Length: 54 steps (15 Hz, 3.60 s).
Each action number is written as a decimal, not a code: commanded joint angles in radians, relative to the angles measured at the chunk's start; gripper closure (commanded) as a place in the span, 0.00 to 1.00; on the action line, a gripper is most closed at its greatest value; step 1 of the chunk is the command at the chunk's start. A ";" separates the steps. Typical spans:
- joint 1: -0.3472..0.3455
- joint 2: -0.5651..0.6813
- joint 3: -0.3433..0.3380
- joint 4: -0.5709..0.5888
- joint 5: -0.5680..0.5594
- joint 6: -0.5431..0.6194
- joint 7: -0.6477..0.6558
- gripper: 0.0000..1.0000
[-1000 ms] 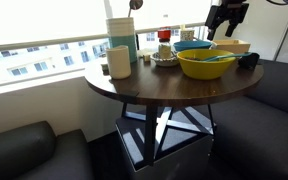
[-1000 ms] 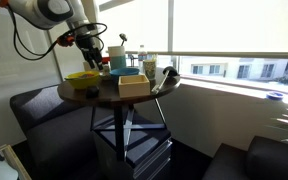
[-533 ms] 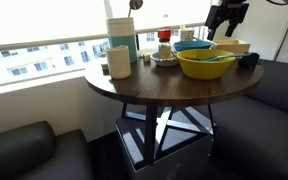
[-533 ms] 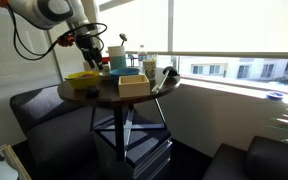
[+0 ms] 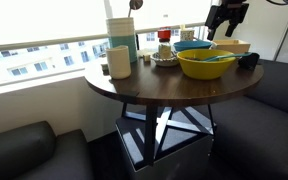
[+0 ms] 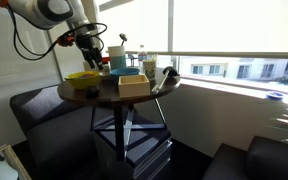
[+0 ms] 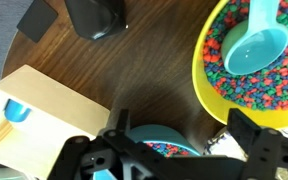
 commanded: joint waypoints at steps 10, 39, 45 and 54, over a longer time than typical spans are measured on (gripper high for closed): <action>0.007 0.000 -0.006 0.002 -0.003 -0.003 0.002 0.00; -0.001 -0.001 -0.017 0.039 -0.004 -0.096 0.020 0.00; 0.023 0.013 -0.088 0.086 0.148 -0.168 -0.036 0.00; 0.018 0.018 -0.122 0.167 0.266 -0.268 -0.057 0.00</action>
